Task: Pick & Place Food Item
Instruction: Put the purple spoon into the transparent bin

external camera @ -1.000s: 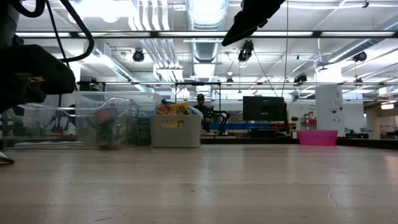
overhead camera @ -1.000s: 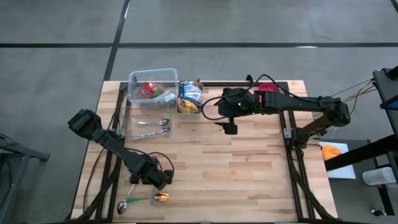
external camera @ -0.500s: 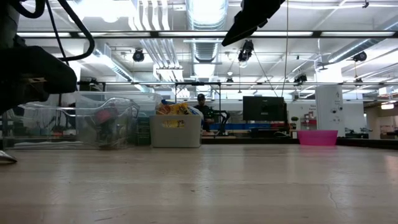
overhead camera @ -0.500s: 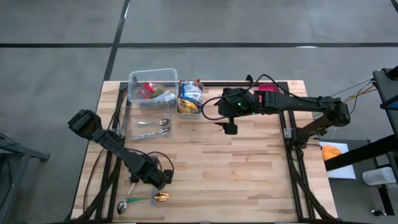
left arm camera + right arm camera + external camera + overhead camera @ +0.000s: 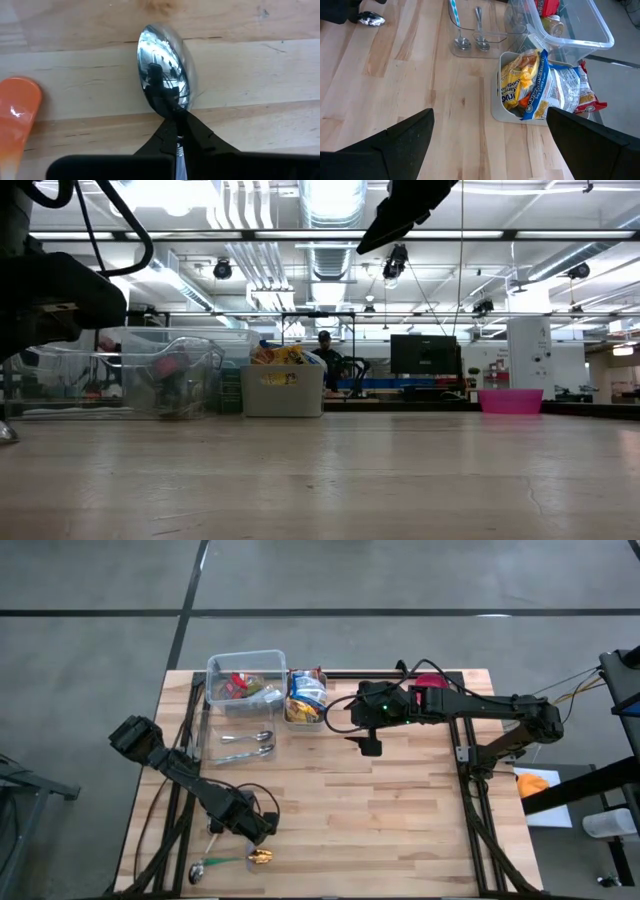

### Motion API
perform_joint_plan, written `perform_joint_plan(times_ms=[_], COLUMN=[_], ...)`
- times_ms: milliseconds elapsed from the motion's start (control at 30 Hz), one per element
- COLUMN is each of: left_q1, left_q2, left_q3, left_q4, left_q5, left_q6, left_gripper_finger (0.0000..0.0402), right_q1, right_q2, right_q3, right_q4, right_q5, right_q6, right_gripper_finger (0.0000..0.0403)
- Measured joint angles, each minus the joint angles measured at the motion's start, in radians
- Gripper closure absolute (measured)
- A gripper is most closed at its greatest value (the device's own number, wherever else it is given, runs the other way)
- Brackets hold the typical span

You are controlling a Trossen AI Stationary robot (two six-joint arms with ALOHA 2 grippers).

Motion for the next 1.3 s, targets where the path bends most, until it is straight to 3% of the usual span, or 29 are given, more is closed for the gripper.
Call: perform_joint_plan(times_ms=[433,633,833,1300], left_q1=[0.009,0.014,0.014,0.014], left_q2=[-0.051,-0.127,-0.218,-0.325], left_q3=[0.006,0.006,0.006,0.006], left_q4=[-0.011,-0.049,-0.083,-0.096], left_q5=[-0.003,-0.070,-0.293,-0.931], left_q6=[0.000,0.004,0.083,0.457], left_gripper_finger=[0.0401,0.0401,0.0400,0.0400], right_q1=[0.000,0.000,0.000,0.000], right_q2=[0.000,0.000,0.000,0.000], right_q3=[0.000,0.000,0.000,0.000], right_q4=[0.000,0.000,0.000,0.000], right_q5=[0.000,0.000,0.000,0.000], right_q6=[0.000,0.000,0.000,0.000], right_gripper_finger=[0.0018,0.0018,0.0018,0.0018])
